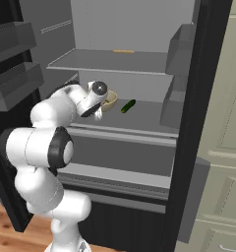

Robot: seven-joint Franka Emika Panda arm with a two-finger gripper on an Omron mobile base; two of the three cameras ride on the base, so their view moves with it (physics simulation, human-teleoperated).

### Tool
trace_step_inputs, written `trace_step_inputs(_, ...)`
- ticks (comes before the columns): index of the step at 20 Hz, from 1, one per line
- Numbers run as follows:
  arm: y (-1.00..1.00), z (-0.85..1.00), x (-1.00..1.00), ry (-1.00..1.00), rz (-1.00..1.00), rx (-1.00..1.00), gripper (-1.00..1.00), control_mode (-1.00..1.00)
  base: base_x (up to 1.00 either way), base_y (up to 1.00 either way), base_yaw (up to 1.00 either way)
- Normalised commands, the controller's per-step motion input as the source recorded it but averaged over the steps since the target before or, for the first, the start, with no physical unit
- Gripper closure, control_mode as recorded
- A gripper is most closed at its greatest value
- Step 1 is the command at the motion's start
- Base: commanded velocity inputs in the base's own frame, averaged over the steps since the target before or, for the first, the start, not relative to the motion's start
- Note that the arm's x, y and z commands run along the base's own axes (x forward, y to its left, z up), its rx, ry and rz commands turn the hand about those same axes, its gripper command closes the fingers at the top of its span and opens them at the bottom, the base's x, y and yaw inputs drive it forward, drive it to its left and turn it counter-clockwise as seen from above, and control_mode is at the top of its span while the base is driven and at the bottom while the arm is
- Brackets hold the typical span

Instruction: Pick the chicken drumstick and potato from their plates and place them in the bowl. Then put the bowl in the fridge.

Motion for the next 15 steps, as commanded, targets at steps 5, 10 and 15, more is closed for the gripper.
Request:
trace_step_inputs(5,-0.01,0.24,-0.61,0.0,0.0,-0.02,-1.0,-1.0,0.0,0.0,0.0)
trace_step_inputs(10,0.0,0.26,-0.6,0.0,-0.01,0.0,-1.0,-1.0,0.0,0.0,0.0)
trace_step_inputs(15,-0.01,0.22,-0.64,0.0,-0.06,0.0,-1.0,-1.0,0.0,0.0,0.0)
